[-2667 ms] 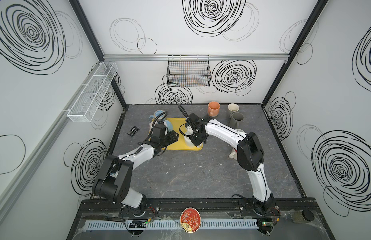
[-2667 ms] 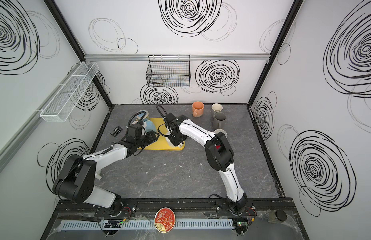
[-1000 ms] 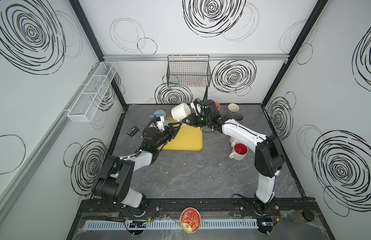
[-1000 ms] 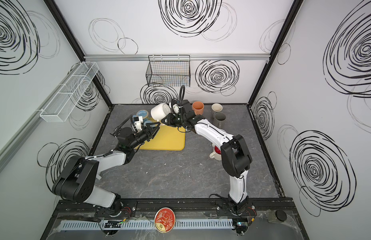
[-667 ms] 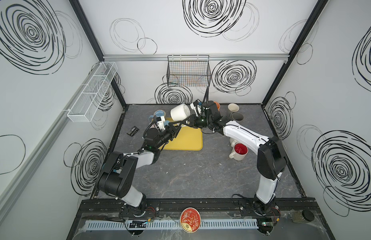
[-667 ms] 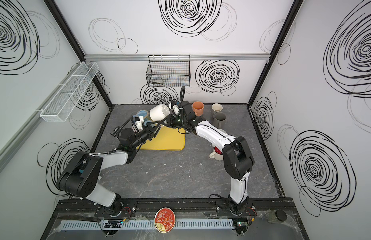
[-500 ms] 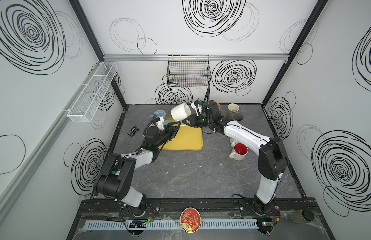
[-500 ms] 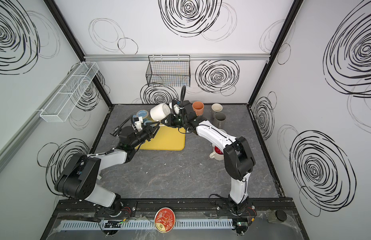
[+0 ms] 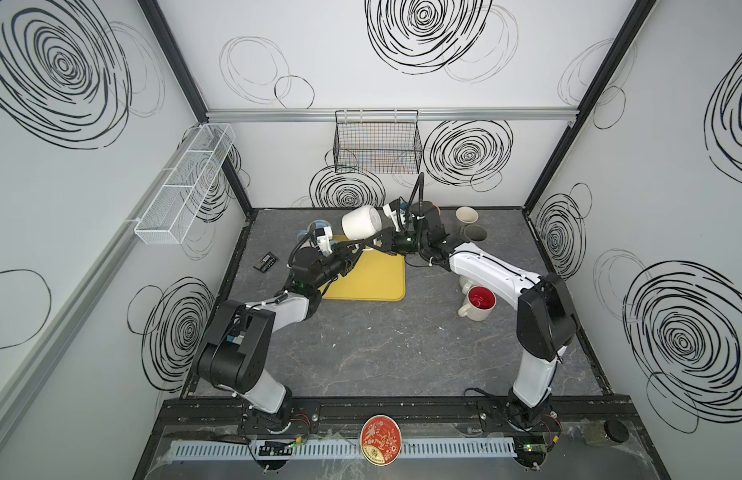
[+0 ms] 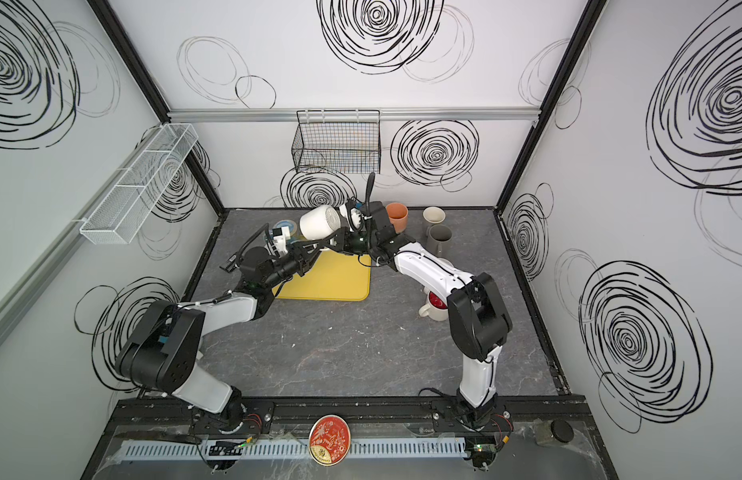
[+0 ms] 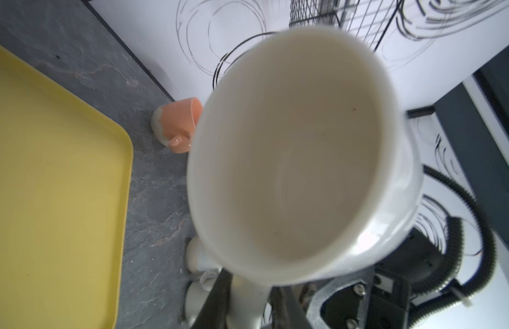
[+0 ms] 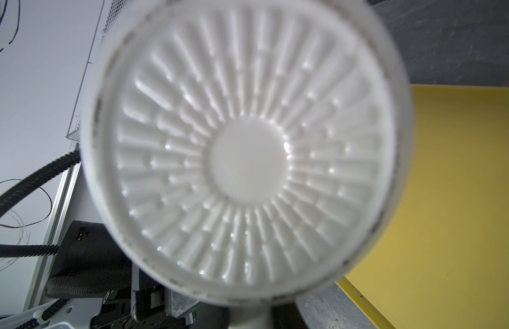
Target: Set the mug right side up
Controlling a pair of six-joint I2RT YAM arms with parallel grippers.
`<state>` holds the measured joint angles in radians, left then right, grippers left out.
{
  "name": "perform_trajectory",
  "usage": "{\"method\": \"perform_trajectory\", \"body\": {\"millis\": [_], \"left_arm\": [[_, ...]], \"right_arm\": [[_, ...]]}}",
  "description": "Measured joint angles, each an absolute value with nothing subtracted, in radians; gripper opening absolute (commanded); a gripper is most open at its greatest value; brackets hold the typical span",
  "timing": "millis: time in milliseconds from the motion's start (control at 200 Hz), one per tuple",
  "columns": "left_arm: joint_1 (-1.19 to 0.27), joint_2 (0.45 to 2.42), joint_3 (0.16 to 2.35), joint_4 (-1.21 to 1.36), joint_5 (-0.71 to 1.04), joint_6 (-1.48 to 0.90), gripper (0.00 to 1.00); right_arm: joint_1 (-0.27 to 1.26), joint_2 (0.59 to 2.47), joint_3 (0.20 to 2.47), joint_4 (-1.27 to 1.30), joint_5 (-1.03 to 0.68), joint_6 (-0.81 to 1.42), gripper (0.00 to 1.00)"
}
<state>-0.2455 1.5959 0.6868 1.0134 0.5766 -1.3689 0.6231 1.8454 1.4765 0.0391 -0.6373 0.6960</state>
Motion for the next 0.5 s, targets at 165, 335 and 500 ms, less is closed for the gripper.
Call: {"method": "perform_trajectory", "body": {"millis": [165, 335, 500], "left_arm": [[-0.249, 1.612, 0.714, 1.078, 0.599, -1.413, 0.02], [-0.262, 1.616, 0.738, 1.133, 0.602, -1.44, 0.0], [-0.283, 1.618, 0.746, 1.134, 0.6, -1.449, 0.0]], "right_arm": [[0.597, 1.829, 1.46, 0.103, -0.693, 0.739, 0.0], [0.579, 1.806, 1.459, 0.128, -0.725, 0.776, 0.18], [0.565, 1.793, 1.456, 0.112, -0.728, 0.788, 0.37]]}}
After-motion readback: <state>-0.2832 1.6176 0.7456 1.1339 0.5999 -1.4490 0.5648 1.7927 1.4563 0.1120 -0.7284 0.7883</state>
